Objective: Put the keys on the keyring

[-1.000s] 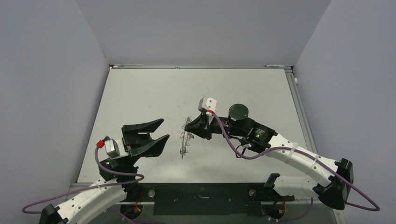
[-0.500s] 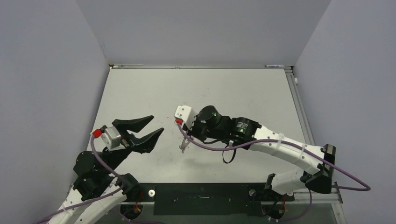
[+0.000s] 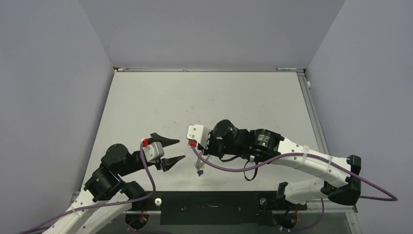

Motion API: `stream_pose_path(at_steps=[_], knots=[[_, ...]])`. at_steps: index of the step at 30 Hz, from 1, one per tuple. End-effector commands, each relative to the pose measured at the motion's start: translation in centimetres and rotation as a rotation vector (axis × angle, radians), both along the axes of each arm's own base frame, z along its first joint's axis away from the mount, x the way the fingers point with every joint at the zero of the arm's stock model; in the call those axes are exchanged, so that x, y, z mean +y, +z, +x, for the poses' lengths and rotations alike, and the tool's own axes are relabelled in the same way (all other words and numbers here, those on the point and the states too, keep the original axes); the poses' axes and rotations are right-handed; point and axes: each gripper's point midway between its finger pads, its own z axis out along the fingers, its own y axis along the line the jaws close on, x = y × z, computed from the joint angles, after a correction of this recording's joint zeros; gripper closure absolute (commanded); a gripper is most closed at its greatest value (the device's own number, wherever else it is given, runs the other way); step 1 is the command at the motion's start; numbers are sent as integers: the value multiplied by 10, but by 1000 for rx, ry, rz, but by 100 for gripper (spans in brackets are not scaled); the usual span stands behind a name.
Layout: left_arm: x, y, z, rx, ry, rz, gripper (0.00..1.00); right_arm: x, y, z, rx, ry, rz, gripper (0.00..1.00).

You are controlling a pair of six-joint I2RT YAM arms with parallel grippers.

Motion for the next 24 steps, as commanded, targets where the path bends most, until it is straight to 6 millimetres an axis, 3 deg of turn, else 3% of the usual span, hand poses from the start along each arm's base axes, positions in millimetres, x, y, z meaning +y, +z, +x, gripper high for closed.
stream_pose_path(at_steps=[1, 5, 13, 24], knots=[[-18, 13, -30, -63, -215, -32, 49, 7, 34, -21, -9, 124, 114, 95], [-29, 22, -36, -76, -292, -76, 52, 9, 36, -31, 3, 167, 120, 95], [-50, 13, -33, -13, -386, -29, 67, 12, 37, -45, 12, 214, 118, 95], [-57, 8, -33, 11, -423, -32, 75, 15, 36, -52, 14, 236, 113, 95]])
